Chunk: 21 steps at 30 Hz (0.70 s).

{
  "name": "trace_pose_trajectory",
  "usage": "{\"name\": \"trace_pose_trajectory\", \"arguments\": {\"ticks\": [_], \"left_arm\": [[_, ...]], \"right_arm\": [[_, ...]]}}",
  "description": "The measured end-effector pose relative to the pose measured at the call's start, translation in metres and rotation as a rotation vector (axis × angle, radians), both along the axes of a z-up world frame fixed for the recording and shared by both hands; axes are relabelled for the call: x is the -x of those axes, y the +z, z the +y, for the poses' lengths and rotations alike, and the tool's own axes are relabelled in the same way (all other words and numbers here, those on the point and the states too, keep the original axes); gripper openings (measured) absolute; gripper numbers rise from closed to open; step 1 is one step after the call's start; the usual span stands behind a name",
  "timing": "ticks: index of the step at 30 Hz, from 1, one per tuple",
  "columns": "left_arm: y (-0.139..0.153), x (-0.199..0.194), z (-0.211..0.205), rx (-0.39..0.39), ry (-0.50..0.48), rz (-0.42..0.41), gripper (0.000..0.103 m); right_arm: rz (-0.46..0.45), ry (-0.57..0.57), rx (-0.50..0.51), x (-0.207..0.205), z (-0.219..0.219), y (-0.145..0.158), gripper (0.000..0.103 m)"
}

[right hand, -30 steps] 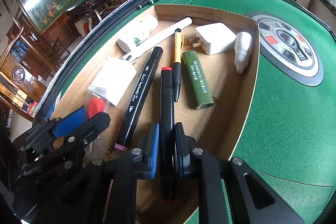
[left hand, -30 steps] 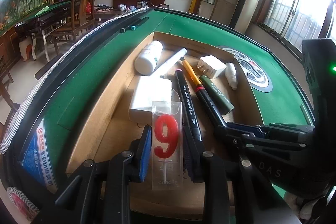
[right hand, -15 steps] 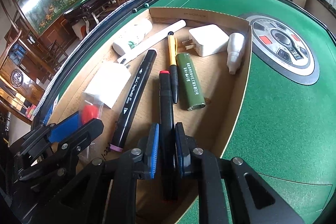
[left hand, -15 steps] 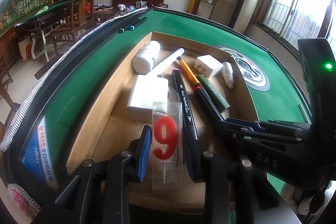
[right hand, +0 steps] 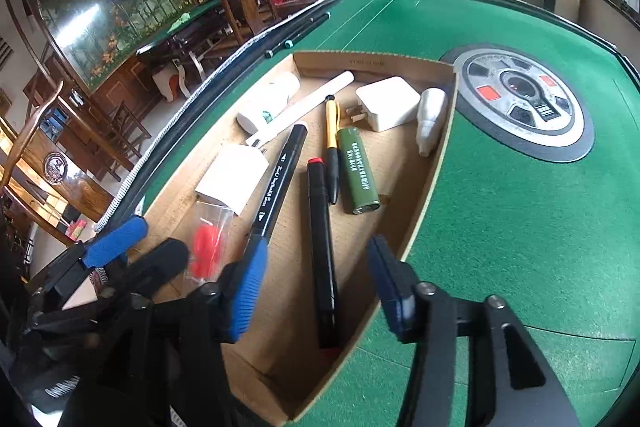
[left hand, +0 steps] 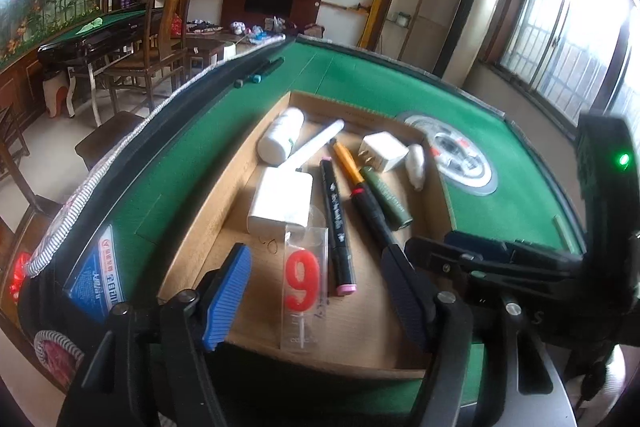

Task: Organize rigid objects
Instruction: 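Move both tools away from the tray toward the clear pen on the felt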

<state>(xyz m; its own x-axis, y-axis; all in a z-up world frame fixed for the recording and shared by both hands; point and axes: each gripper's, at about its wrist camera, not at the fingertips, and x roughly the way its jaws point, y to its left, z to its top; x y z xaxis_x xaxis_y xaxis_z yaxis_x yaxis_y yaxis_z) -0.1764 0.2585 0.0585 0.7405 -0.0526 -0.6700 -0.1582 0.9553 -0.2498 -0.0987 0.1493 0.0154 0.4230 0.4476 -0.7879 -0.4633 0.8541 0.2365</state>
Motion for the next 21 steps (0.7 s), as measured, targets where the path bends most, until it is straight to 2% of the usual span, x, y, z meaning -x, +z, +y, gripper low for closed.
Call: {"name": "trace_pose_trajectory", "arguments": {"ticks": [4, 6, 10, 16, 18, 21], "left_arm": [[0.023, 0.019, -0.005, 0.045, -0.009, -0.107, 0.084], [0.030, 0.023, -0.012, 0.074, -0.033, -0.138, 0.099], [0.030, 0.018, -0.042, 0.104, -0.160, -0.098, 0.100], [0.025, 0.011, -0.099, 0.084, -0.320, -0.066, 0.100], [0.023, 0.008, -0.114, 0.067, -0.347, -0.048, 0.100], [0.016, 0.003, -0.132, 0.041, -0.369, -0.012, 0.100]], "right_arm": [[-0.054, -0.034, -0.008, 0.013, -0.033, 0.009, 0.060], [-0.081, -0.069, 0.002, 0.018, -0.060, 0.011, 0.062], [-0.085, -0.205, 0.027, 0.021, -0.140, 0.012, 0.063], [-0.052, -0.485, 0.102, 0.034, -0.281, 0.007, 0.063], [-0.021, -0.550, 0.138, 0.037, -0.315, -0.002, 0.063], [0.026, -0.585, 0.169, 0.038, -0.335, -0.016, 0.063]]}}
